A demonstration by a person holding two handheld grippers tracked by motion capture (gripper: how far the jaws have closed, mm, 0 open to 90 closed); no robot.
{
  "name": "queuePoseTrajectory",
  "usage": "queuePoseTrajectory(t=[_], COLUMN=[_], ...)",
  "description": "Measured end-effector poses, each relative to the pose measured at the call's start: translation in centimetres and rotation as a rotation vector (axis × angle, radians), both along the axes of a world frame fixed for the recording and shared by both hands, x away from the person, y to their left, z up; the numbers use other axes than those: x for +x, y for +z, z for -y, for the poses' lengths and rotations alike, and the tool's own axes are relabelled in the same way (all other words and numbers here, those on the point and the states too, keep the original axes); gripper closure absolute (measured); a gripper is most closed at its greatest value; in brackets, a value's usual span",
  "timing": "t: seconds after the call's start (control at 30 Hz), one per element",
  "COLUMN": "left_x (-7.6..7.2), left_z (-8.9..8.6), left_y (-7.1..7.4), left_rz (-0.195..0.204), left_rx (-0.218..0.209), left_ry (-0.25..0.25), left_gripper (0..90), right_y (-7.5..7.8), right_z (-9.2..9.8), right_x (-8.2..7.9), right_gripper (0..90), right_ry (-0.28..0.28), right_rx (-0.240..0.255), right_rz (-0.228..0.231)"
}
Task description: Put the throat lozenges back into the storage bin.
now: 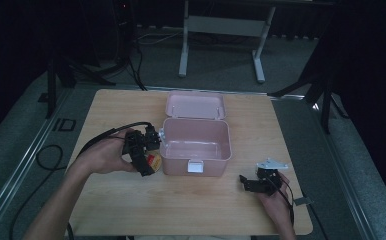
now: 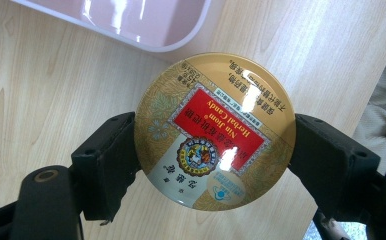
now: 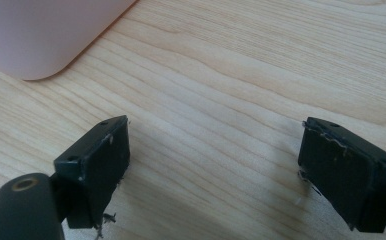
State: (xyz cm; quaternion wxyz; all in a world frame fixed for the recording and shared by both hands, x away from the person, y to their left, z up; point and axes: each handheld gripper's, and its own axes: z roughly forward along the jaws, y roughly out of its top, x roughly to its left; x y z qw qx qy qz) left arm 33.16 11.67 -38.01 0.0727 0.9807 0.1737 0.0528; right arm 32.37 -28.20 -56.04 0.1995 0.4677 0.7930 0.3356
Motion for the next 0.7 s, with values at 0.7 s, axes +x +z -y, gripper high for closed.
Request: queuePoseTrajectory(t=[0.7], left_x=[2.1], left_z=[0.8], left_y=[1.2], left_rz=[0.017], left_rx=[-0.007], left_ry=[0.018], left_gripper=[21.9], right_y=[0.0], right_z=[0.0], right_x=[0.0], right_gripper=[13.0], right_ry=[0.001], right_rx=[-0.001], right_rz=[0.002])
